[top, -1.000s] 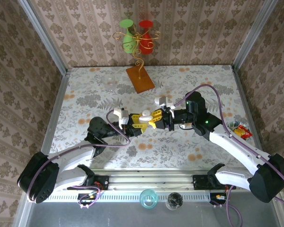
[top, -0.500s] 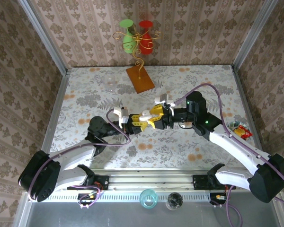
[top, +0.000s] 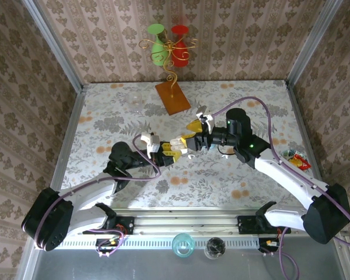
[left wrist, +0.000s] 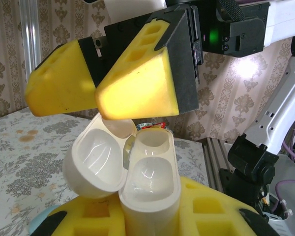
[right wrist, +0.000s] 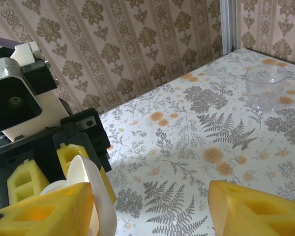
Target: Insert the wireless bluetooth earbuds into the charging case
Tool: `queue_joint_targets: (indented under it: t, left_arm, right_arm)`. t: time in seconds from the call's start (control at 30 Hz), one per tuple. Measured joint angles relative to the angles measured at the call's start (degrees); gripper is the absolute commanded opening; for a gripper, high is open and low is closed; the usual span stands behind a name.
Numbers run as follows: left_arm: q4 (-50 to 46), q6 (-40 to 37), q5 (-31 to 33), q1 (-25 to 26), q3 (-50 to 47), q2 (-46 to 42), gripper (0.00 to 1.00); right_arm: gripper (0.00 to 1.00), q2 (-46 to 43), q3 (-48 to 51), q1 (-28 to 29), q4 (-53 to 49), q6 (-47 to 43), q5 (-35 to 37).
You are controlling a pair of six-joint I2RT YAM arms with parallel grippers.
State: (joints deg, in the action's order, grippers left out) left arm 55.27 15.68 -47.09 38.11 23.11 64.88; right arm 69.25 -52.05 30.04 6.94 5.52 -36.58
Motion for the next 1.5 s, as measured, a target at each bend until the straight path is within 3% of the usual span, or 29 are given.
queue_joint_targets:
  t: [0.3,0.53,0.73,0.87,0.97,1.1,1.23,1.5]
  left_arm:
    - [0.0,-2.3,0.3,-1.7,-0.1,-0.7,0.01]
    - [-0.4,-4.5,1.5,-4.7,-2.5,-1.4,0.01]
    - [-0.9,-6.8,1.4,-4.8,-2.8,-2.3,0.01]
    - [-1.2,-7.5,1.4,-4.8,-2.9,-2.3,0.01]
    - [-1.6,-8.0,1.4,-4.8,-2.9,-2.3,0.02]
    - [-2.4,-8.7,1.2,-4.8,-2.9,-1.9,0.02]
    - [-2.0,-8.8,0.8,-4.8,-2.9,-0.3,0.01]
    - [-1.6,-8.8,0.3,-4.8,-2.9,1.0,0.01]
  right_arm:
    - [0.78,-3.7,0.4,-0.2,0.6,2.3,-1.4]
    - [0.76,-6.8,4.3,-5.0,1.8,8.6,3.0]
    - [0.72,1.5,1.6,-8.7,-8.2,12.1,15.0]
    - [0.63,8.7,-1.0,-10.8,-16.5,14.9,22.4]
    - [0.57,12.6,-1.1,-14.5,-20.5,17.9,24.8]
    - [0.57,17.2,-1.0,-18.2,-22.2,19.1,23.4]
    - [0.57,21.8,-2.3,-16.2,-24.0,16.4,18.9]
    - [0.53,30.6,-14.1,-5.2,-30.1,6.5,16.9]
